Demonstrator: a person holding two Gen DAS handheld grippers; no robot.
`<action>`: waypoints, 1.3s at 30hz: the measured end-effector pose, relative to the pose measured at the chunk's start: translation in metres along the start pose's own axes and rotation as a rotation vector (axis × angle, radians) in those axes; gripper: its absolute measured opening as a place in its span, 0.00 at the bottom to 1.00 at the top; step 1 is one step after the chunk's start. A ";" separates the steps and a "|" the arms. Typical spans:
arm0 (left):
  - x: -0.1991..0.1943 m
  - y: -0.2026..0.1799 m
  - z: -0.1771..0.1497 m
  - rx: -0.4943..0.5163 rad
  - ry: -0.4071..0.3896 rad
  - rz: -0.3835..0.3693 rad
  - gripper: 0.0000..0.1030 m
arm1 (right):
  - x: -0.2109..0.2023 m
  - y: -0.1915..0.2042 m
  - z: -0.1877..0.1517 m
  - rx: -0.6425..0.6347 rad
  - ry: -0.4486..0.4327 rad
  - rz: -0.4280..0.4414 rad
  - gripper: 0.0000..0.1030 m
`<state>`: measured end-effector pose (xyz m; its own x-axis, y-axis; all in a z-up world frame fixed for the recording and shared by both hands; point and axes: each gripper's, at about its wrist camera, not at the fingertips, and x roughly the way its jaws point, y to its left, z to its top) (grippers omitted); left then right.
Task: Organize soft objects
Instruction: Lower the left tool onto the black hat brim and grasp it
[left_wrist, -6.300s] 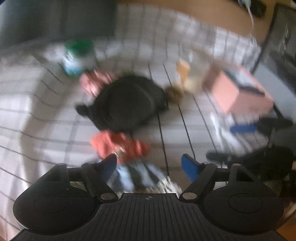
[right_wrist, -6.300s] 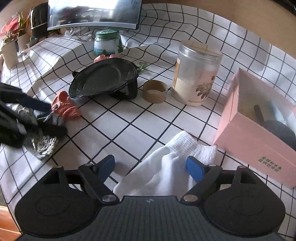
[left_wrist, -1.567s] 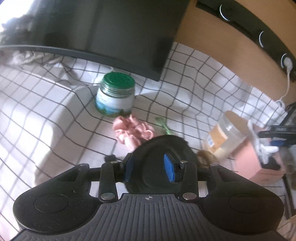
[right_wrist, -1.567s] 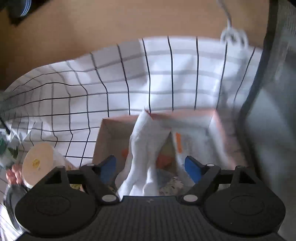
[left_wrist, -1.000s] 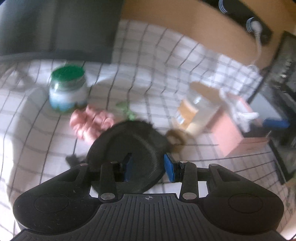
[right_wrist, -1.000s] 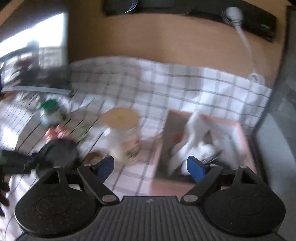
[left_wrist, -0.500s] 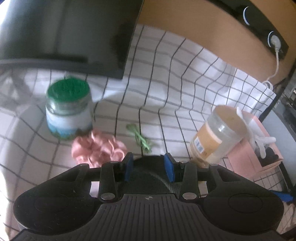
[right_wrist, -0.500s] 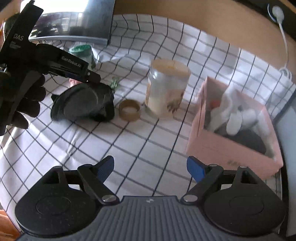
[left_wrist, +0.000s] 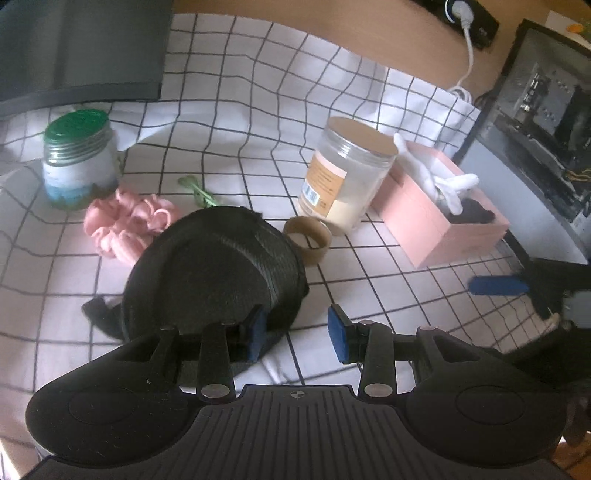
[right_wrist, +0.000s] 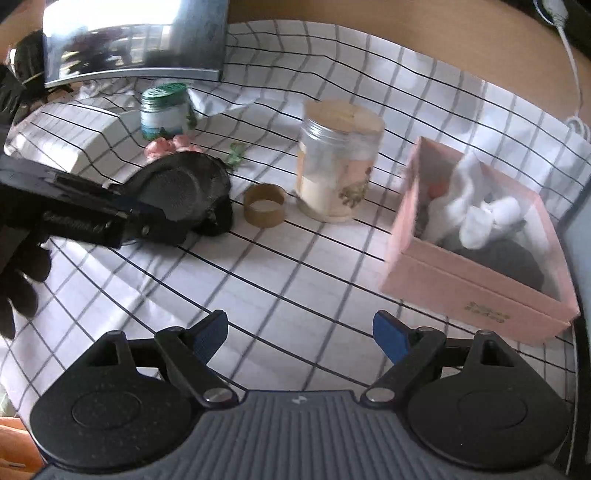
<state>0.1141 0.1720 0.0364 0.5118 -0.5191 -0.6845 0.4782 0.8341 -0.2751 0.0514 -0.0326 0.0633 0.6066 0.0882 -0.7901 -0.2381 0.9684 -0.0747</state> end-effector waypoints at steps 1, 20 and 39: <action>-0.006 0.002 -0.002 -0.005 -0.012 0.002 0.39 | 0.000 0.002 0.002 -0.008 -0.009 0.010 0.84; 0.012 0.076 0.043 -0.041 0.016 0.058 0.40 | 0.051 0.070 0.072 -0.152 -0.154 0.053 0.83; 0.046 0.057 0.038 0.070 0.186 -0.124 0.45 | 0.077 0.048 0.057 -0.090 -0.054 0.123 0.62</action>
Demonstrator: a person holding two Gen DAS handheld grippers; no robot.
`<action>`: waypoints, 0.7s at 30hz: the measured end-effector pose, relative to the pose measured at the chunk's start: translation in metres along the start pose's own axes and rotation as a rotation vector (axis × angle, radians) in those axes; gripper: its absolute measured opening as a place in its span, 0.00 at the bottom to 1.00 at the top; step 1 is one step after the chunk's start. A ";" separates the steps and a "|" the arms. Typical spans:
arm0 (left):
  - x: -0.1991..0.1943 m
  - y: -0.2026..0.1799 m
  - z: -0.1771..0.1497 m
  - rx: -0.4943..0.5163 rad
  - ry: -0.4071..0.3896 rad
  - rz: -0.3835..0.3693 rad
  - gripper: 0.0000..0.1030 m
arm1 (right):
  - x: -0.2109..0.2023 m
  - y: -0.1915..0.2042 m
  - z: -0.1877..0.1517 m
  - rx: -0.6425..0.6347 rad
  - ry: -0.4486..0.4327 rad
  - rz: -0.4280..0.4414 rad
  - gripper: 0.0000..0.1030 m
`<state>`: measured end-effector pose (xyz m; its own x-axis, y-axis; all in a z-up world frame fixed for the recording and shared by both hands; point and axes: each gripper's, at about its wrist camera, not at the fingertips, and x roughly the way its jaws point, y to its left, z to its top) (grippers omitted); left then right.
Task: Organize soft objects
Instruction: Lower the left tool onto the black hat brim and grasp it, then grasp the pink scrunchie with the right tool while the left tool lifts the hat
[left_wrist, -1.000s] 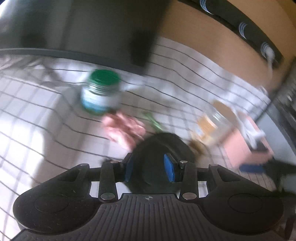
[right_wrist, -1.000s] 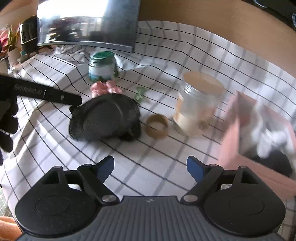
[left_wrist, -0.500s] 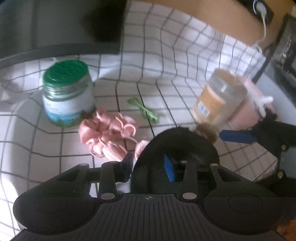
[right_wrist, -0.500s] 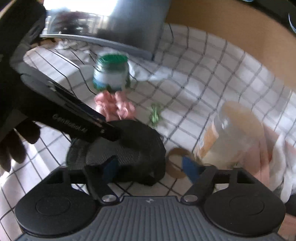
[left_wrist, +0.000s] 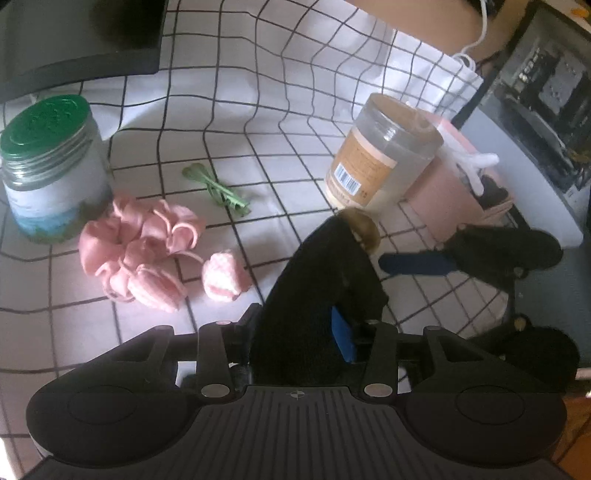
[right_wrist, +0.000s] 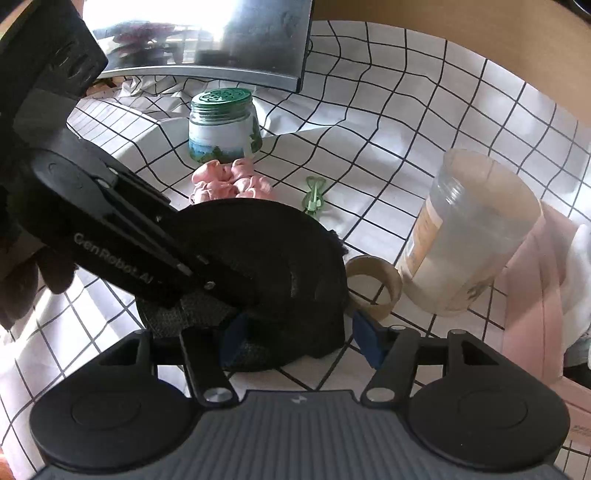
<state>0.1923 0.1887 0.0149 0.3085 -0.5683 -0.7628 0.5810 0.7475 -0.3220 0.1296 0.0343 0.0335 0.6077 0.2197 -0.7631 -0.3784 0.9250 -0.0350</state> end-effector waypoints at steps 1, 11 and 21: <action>0.001 0.000 0.001 -0.014 -0.004 -0.008 0.45 | 0.001 0.000 0.000 -0.001 0.000 -0.003 0.62; 0.001 0.011 -0.015 -0.277 -0.012 -0.117 0.25 | -0.005 -0.006 -0.010 0.013 -0.004 -0.019 0.61; -0.033 -0.018 -0.043 -0.319 -0.161 0.024 0.23 | -0.018 -0.002 -0.013 -0.013 -0.014 -0.014 0.63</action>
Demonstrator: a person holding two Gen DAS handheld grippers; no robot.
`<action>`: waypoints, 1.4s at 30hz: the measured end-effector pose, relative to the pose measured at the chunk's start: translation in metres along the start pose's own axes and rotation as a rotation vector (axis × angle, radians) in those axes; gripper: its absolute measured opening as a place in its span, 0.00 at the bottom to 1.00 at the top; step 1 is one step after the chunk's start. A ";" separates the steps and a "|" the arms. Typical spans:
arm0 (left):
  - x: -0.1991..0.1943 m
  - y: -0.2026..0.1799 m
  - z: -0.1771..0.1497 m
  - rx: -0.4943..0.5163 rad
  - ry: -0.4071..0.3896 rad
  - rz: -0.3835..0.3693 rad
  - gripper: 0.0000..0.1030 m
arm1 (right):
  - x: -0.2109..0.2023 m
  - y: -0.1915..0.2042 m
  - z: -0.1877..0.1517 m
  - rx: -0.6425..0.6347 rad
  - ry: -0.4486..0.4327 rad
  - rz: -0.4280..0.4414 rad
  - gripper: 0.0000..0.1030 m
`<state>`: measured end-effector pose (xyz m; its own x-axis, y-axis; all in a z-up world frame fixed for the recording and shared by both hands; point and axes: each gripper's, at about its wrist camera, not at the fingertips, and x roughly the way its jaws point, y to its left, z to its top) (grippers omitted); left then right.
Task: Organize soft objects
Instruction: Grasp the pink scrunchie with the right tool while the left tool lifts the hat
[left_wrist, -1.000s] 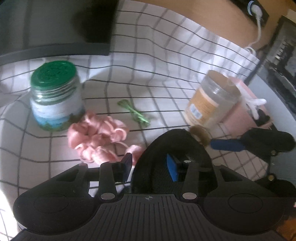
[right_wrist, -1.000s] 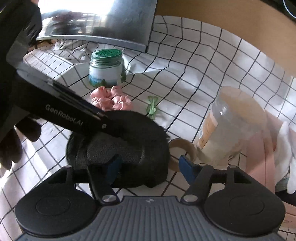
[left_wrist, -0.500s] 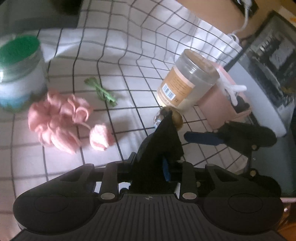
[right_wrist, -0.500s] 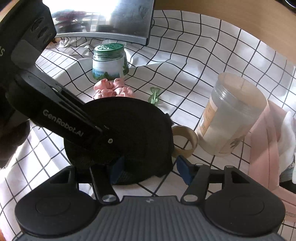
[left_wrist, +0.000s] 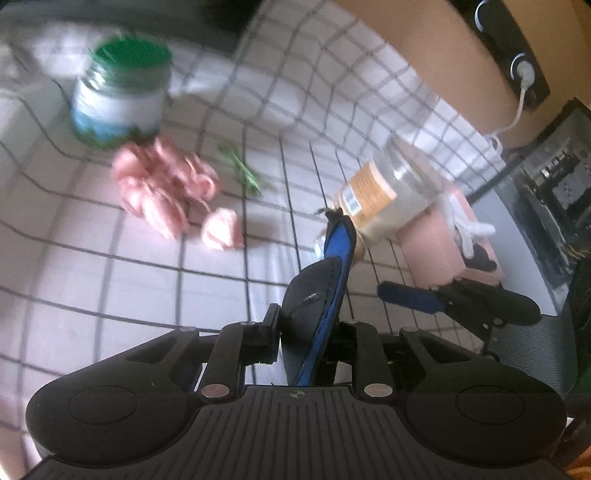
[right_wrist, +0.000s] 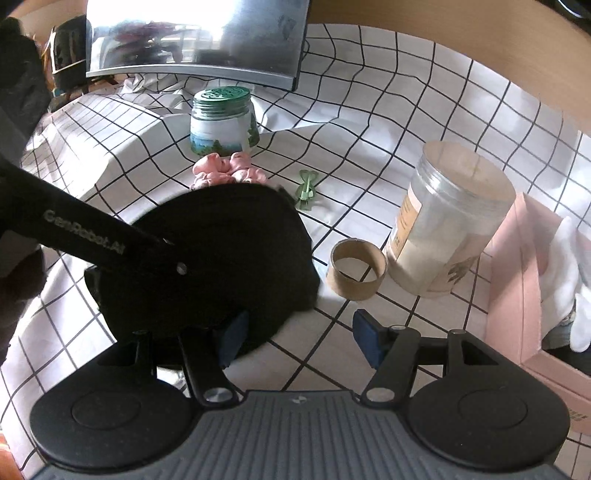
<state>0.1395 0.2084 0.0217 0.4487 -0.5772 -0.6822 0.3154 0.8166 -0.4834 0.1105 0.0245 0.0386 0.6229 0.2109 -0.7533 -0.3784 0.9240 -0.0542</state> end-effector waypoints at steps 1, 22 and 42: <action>-0.007 -0.002 -0.002 0.009 -0.030 0.019 0.23 | -0.003 0.001 0.001 -0.004 -0.006 -0.001 0.64; -0.149 0.090 -0.020 -0.156 -0.369 0.337 0.22 | 0.044 0.043 0.076 -0.007 -0.082 0.072 0.75; -0.158 0.096 -0.026 -0.174 -0.376 0.334 0.22 | 0.098 0.042 0.122 0.070 0.036 0.148 0.21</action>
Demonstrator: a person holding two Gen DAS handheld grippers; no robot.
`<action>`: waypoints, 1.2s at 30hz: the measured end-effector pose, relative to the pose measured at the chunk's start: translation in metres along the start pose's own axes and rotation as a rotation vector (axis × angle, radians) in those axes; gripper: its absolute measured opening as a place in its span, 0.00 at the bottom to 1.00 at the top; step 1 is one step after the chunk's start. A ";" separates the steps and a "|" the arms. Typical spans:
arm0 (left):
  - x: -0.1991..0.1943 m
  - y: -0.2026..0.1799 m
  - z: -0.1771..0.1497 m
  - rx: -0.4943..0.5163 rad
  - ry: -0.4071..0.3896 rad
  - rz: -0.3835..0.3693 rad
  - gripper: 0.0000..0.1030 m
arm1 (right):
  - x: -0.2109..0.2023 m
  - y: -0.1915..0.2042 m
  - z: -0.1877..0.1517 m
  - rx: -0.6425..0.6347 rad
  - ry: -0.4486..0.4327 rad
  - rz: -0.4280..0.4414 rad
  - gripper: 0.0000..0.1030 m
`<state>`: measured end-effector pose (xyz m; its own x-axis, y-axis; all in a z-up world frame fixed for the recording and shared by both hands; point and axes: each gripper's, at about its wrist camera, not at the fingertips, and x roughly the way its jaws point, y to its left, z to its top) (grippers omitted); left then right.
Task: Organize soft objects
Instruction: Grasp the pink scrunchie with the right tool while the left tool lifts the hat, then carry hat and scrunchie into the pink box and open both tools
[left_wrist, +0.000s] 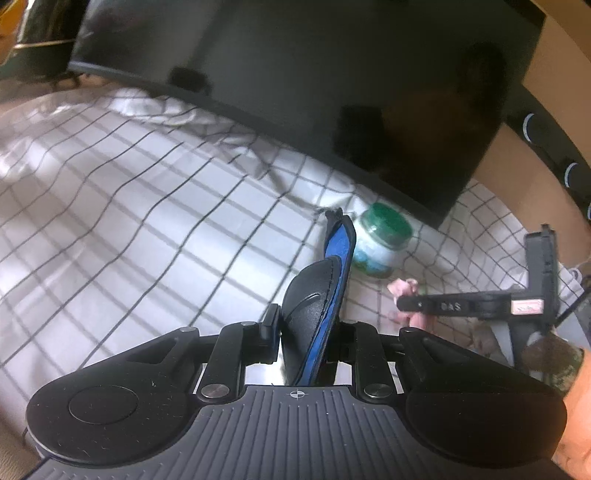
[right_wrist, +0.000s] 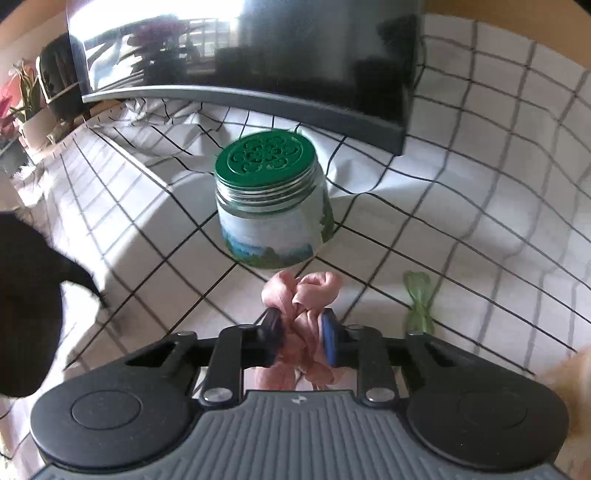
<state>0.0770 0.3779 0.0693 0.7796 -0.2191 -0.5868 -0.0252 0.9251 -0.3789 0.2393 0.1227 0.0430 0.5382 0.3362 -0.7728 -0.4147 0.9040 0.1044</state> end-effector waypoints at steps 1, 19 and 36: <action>0.001 -0.005 0.004 0.008 -0.004 -0.012 0.22 | -0.013 -0.001 -0.001 0.006 -0.009 0.005 0.20; 0.049 -0.169 0.098 0.285 -0.154 -0.200 0.22 | -0.247 -0.091 0.048 0.028 -0.408 -0.218 0.20; 0.114 -0.335 0.053 0.412 0.015 -0.503 0.22 | -0.315 -0.221 -0.024 0.256 -0.451 -0.454 0.20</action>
<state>0.2074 0.0591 0.1671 0.6245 -0.6583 -0.4203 0.5852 0.7508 -0.3064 0.1438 -0.1890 0.2486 0.8932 -0.0637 -0.4452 0.0806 0.9966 0.0192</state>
